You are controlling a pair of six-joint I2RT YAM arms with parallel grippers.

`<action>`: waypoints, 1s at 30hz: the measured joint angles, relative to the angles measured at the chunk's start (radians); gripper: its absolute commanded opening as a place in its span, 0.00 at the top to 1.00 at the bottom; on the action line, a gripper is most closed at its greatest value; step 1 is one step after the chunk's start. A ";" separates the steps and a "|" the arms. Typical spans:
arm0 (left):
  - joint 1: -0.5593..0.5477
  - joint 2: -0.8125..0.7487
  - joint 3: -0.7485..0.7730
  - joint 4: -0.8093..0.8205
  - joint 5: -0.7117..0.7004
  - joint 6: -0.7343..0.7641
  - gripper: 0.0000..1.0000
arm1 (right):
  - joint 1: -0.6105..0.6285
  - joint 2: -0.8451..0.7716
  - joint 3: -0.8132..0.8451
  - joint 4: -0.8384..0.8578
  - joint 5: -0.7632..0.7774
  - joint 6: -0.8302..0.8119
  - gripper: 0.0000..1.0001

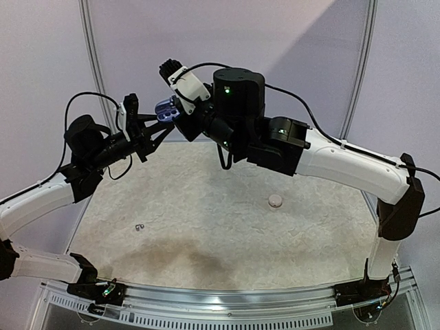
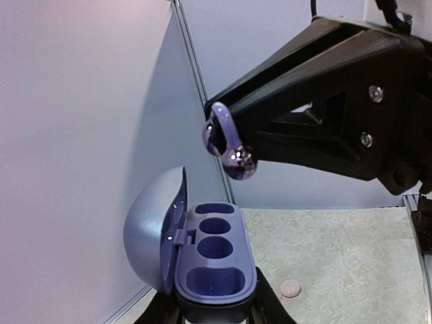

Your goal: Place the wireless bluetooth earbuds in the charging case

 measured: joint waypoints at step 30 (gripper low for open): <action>0.000 0.000 0.000 0.000 -0.014 -0.039 1.00 | -0.004 0.072 0.032 0.030 0.114 -0.056 1.00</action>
